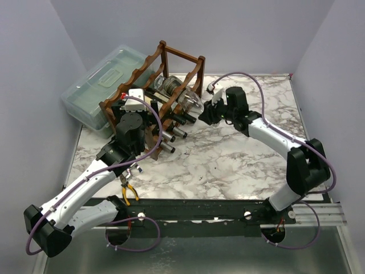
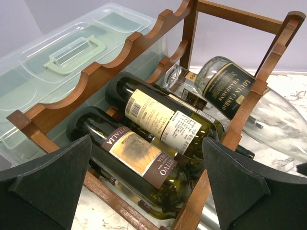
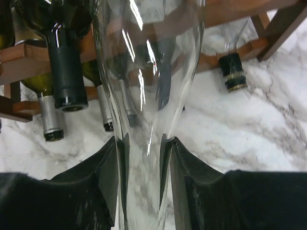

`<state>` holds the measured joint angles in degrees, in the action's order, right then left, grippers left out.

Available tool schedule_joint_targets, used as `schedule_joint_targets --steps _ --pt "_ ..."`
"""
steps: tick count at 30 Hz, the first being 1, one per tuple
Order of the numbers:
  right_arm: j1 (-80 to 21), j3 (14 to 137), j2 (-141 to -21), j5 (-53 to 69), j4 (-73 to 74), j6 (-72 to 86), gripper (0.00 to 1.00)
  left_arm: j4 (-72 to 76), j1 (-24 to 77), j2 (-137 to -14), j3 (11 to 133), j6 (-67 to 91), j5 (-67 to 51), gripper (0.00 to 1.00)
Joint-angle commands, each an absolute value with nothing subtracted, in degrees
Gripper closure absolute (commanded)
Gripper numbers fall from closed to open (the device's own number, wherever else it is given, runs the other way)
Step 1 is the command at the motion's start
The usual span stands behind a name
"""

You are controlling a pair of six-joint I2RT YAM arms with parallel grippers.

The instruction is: Put the wine bottle on the wine rack

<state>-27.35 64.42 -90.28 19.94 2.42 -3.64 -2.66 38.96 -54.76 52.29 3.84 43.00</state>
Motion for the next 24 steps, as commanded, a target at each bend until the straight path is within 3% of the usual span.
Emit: schedule_joint_targets --steps 1,24 --pt "-26.82 70.01 -94.35 28.4 -14.88 -9.52 1.0 -1.19 38.61 -53.03 52.39 3.65 42.16 0.01" --pt "-25.47 83.04 -110.6 35.92 -28.13 -14.91 1.0 2.71 38.6 -50.28 50.27 1.58 44.98 0.02"
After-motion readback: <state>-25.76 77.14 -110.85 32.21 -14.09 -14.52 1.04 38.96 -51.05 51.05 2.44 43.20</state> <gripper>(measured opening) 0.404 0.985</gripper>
